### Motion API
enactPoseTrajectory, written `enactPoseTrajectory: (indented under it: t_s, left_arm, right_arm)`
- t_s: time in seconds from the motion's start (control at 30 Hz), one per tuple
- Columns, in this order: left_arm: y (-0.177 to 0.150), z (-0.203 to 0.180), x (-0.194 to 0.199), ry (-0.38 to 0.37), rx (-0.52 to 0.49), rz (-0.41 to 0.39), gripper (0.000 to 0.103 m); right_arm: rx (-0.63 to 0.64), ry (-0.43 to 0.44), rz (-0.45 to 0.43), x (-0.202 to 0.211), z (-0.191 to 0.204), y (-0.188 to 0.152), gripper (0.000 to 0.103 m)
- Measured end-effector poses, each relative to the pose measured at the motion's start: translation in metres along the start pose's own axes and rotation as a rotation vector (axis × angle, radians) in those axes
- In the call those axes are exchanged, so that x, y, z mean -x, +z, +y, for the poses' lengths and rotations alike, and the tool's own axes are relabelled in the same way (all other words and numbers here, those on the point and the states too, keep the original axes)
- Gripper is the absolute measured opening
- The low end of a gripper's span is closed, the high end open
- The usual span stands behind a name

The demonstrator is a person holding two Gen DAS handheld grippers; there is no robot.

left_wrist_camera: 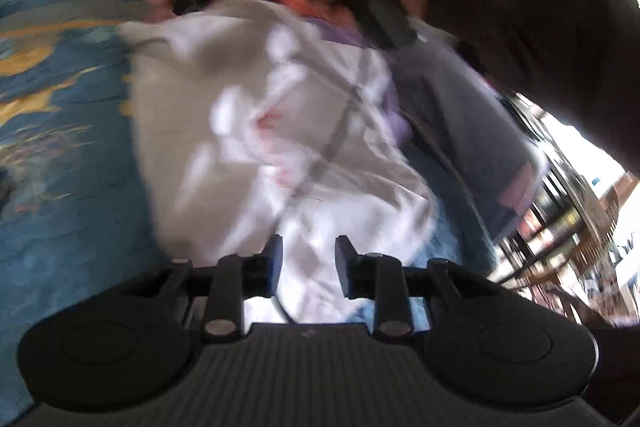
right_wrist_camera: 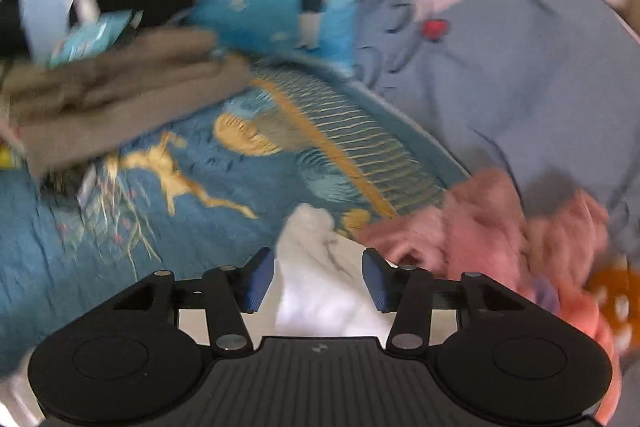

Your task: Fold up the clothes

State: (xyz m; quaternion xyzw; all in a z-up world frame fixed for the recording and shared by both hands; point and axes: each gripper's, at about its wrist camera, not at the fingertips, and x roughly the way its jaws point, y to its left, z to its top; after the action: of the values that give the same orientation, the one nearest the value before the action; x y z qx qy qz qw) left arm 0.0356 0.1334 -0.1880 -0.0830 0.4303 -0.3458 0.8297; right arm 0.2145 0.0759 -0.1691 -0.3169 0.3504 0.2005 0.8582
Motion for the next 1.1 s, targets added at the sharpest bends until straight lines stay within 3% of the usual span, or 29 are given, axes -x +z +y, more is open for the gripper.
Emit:
enactPoseTrajectory:
  t_s: [0.1,0.17,0.2,0.33,0.4,0.47,0.57,0.6,0.67,0.77,0.83,0.97,1.1]
  left_arm:
    - [0.001,0.017,-0.008,0.061,0.073,0.041,0.031]
    - [-0.001,0.020,-0.015,0.082,0.069,0.081,0.031]
    - [-0.002,0.020,-0.017,0.089,0.050,0.096,0.031]
    - [-0.004,0.013,-0.024,0.111,-0.003,0.129,0.031]
    - [-0.005,0.014,-0.029,0.114,0.003,0.146,0.035]
    - [-0.005,0.015,-0.035,0.117,0.015,0.167,0.036]
    - [-0.006,0.016,-0.035,0.122,0.013,0.166,0.036]
    - [-0.005,0.019,-0.030,0.119,0.027,0.147,0.036]
    - [-0.004,0.025,-0.019,0.114,0.054,0.109,0.036]
    - [-0.001,0.033,-0.004,0.106,0.095,0.053,0.038]
    - [0.000,0.039,0.006,0.101,0.122,0.015,0.049]
    - [0.002,0.051,0.027,0.094,0.176,-0.059,0.050]
    - [0.001,0.064,0.036,0.116,0.227,-0.078,0.050]
  right_arm:
    - [0.073,-0.019,0.085,-0.027,0.009,0.002,0.039]
    - [-0.005,0.001,0.143,-0.038,-0.001,0.000,0.003]
    - [-0.073,-0.017,0.140,-0.036,-0.011,-0.002,0.002]
    - [-0.324,-0.120,0.135,-0.030,-0.051,-0.016,0.002]
    - [-0.291,-0.141,0.235,-0.043,-0.058,-0.029,0.004]
    - [-0.288,-0.120,0.217,-0.040,-0.060,-0.036,0.005]
    - [-0.480,-0.108,0.030,-0.006,-0.072,-0.042,0.013]
    - [-0.564,-0.111,-0.033,0.011,-0.076,-0.046,0.020]
    - [-0.642,-0.088,-0.097,0.041,-0.075,-0.056,0.022]
    - [-0.648,0.001,-0.119,0.075,-0.052,-0.075,0.027]
    - [-0.656,0.082,-0.102,0.095,-0.028,-0.096,0.031]
    - [-0.699,0.230,-0.023,0.113,0.024,-0.141,0.031]
    - [-0.752,0.342,0.032,0.112,0.072,-0.172,0.031]
